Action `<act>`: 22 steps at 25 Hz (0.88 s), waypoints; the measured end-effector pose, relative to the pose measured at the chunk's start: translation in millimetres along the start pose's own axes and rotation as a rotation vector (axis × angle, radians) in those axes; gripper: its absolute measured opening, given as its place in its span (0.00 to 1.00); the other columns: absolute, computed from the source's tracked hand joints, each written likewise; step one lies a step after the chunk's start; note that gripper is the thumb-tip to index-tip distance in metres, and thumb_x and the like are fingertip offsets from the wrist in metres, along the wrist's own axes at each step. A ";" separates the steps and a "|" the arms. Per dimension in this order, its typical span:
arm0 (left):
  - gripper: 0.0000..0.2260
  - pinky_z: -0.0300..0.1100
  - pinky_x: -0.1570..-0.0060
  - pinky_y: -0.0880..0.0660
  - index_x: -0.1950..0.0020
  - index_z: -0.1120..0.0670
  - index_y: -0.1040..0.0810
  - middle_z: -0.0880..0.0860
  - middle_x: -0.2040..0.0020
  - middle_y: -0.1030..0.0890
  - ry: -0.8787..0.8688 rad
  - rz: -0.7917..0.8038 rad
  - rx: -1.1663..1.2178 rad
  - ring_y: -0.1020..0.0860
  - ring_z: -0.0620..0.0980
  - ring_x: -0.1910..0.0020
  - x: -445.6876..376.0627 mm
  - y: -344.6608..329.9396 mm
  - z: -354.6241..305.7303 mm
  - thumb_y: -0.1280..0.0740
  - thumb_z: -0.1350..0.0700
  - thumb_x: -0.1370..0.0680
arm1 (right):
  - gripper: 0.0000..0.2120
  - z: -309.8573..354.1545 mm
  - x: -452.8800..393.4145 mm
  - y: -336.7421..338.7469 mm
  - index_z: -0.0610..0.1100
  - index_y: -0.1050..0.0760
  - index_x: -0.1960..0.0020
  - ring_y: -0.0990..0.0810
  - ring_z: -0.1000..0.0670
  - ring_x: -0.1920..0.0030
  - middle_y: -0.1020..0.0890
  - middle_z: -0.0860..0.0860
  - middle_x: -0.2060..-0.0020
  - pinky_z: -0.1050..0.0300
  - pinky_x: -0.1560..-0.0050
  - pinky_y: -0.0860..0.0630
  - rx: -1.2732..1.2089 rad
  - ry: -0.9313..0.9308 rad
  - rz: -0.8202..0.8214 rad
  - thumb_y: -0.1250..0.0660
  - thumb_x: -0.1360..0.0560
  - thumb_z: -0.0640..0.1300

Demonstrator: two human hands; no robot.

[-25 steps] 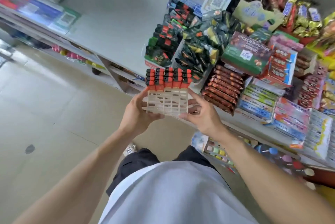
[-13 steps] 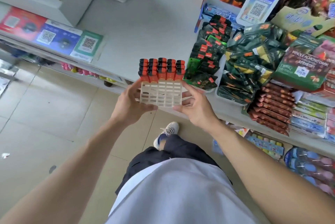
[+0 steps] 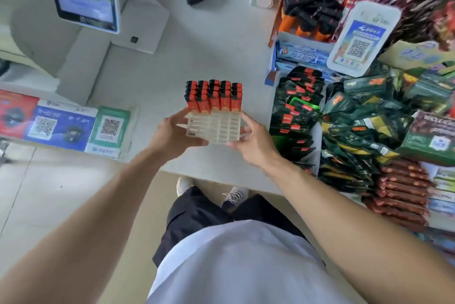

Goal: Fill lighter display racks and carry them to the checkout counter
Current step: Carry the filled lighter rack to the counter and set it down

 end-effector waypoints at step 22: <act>0.27 0.42 0.47 0.23 0.38 0.49 0.22 0.53 0.47 0.20 -0.318 0.079 -0.420 0.20 0.52 0.48 -243.8 8.7 -97.8 0.18 0.49 0.34 | 0.21 59.3 -157.0 68.6 0.43 0.24 0.31 0.18 0.46 0.47 0.16 0.45 0.46 0.54 0.40 0.24 0.187 -0.037 -0.610 0.28 0.24 0.38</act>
Point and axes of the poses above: each hand's wrist, its own x-axis away from the middle knuckle, its own y-axis out of the back of the hand, z = x × y, the point moved 10 cm from there along -x, towards the middle knuckle
